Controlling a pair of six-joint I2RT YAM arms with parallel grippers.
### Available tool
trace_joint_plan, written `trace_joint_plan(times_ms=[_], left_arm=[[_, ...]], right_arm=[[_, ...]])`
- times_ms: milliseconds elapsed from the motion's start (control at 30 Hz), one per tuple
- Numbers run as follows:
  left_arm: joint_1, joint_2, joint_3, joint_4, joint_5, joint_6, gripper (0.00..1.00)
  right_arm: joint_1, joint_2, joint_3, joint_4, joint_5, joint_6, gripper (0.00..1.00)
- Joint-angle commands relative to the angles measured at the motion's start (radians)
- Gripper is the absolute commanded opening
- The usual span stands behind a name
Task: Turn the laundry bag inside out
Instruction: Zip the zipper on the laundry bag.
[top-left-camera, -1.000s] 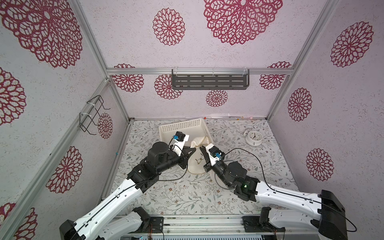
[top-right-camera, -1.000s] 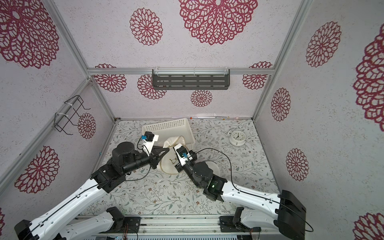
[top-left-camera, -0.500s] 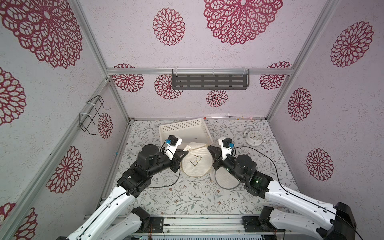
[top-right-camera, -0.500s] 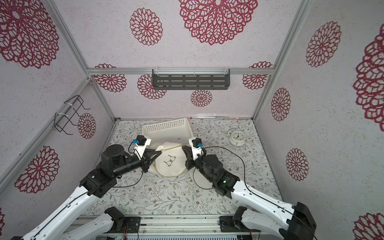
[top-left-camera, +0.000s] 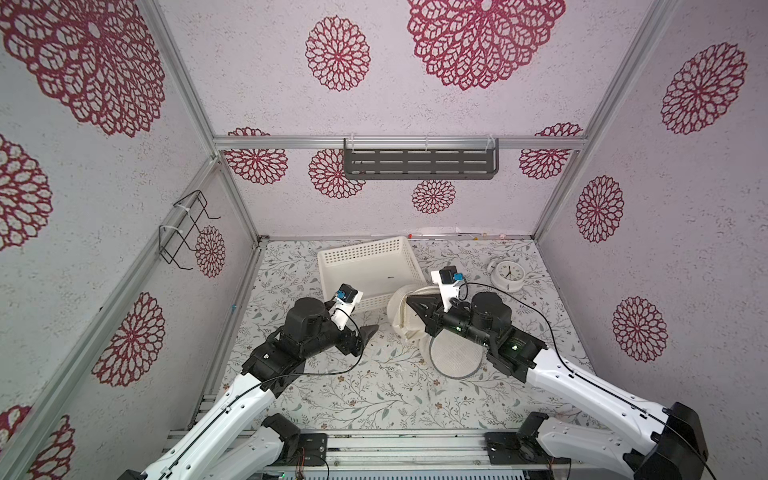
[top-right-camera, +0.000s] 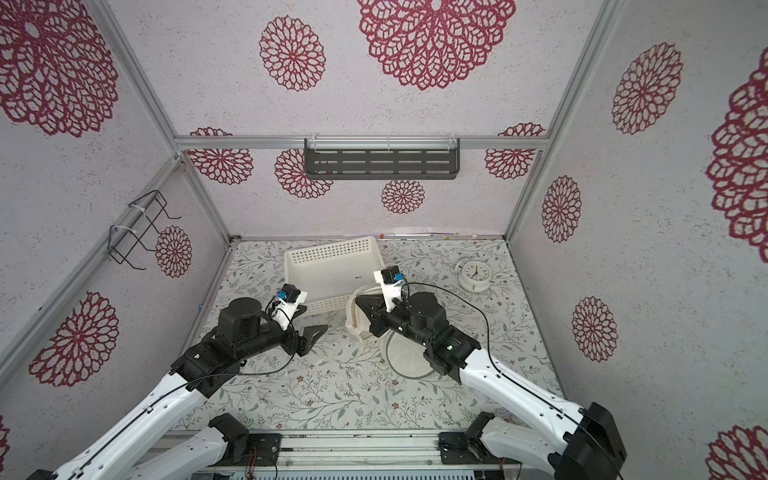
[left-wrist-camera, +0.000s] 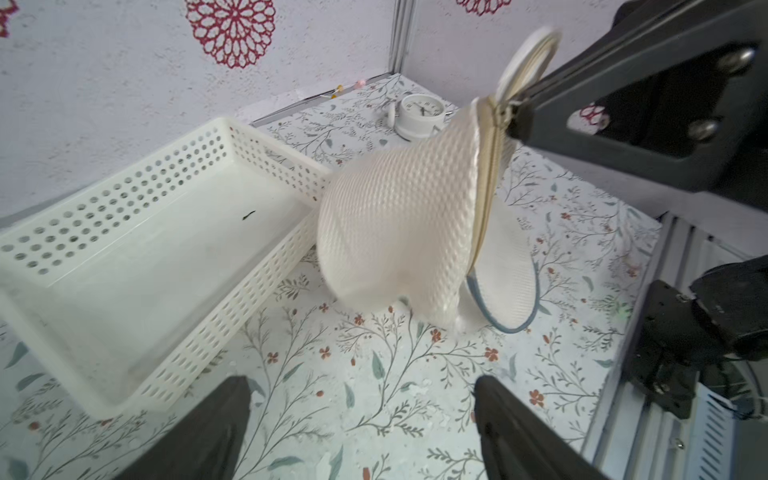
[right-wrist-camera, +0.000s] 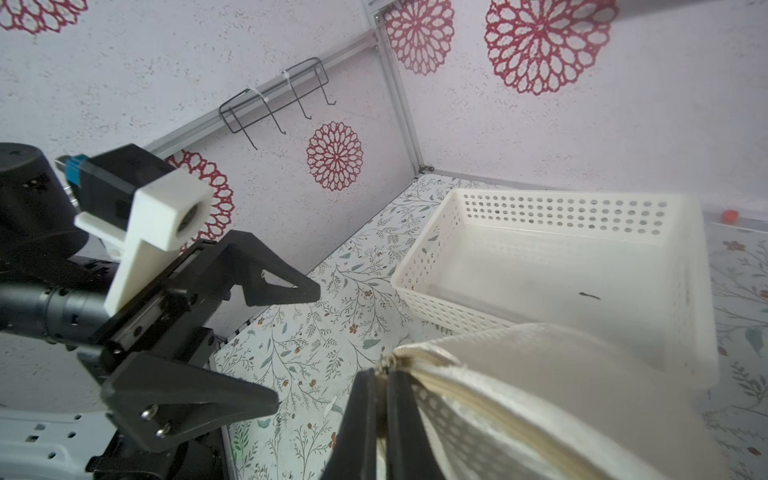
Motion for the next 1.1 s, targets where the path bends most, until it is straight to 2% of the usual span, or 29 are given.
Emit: trace_joint_plan(times_ms=[0,167,333,467,533,667,800,833,967,1067], left_arm=[[-0.007,-0.017,0.047,-0.053,-0.082,0.083,0.91],[-0.017,0.032,0.111,-0.057,0.055,0.185,0.82],[-0.017,0.121,0.143,-0.057,0.176,0.185,0.63],[-0.019,0.155,0.152,-0.055,0.189,0.172,0.52],[-0.022,0.165,0.154,-0.051,0.202,0.156,0.52],[-0.029,0.164,0.144,-0.018,0.191,0.121,0.69],[-0.039,0.138,0.132,0.011,0.149,0.082,0.72],[-0.043,0.130,0.127,0.019,0.136,0.075,0.70],[-0.056,0.127,0.100,0.050,0.108,0.043,0.52],[-0.062,0.137,0.092,0.078,0.088,0.022,0.43]], right_arm=[[-0.004,0.036,0.058,-0.004,-0.089,-0.042,0.00],[-0.005,0.083,0.099,-0.033,-0.118,-0.088,0.00],[-0.003,0.121,0.106,0.014,-0.169,-0.055,0.00],[0.007,0.139,0.106,0.054,-0.187,-0.022,0.00],[0.014,0.141,0.103,0.072,-0.176,-0.007,0.00],[0.032,0.148,0.101,0.094,-0.135,0.018,0.00],[0.036,0.143,0.091,0.119,-0.083,0.041,0.00],[0.038,0.143,0.089,0.127,-0.079,0.048,0.00],[0.057,0.149,0.096,0.148,-0.073,0.059,0.00],[0.074,0.154,0.105,0.151,-0.060,0.061,0.00]])
